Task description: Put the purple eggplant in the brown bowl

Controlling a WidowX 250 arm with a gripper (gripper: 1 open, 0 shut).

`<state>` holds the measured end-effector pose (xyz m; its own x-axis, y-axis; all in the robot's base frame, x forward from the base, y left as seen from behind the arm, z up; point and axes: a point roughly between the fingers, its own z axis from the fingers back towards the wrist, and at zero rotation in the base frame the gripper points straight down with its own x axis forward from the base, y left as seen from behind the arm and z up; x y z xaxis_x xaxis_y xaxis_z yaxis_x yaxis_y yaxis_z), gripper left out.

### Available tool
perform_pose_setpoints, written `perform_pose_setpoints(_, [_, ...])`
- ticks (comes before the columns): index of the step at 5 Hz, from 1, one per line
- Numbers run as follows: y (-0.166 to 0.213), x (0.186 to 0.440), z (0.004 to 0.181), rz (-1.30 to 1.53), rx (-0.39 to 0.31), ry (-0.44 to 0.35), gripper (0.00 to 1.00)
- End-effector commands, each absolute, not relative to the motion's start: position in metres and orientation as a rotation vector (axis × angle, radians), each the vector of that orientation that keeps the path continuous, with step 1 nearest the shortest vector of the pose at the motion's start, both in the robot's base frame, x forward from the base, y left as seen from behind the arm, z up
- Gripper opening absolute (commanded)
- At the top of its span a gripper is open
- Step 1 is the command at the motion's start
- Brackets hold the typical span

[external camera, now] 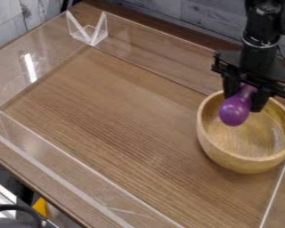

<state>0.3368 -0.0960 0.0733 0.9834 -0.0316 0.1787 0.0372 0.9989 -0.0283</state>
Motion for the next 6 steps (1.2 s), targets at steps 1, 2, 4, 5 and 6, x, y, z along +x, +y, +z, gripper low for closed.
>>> perform_pose_setpoints(1, [-0.107,0.344,0.092,-0.094,-0.05,-0.237,0.0])
perform_pose_setpoints(2, [-0.106,0.345,0.092,-0.055,-0.049,-0.228,0.0])
perform_pose_setpoints(4, [-0.119,0.351,0.072,-0.066,-0.053,-0.205,1.0])
perform_pose_setpoints(5, [-0.107,0.348,0.068,-0.098,-0.059,-0.194,1.0])
perform_pose_setpoints(6, [-0.092,0.346,0.068,-0.124,-0.07,-0.186,1.0])
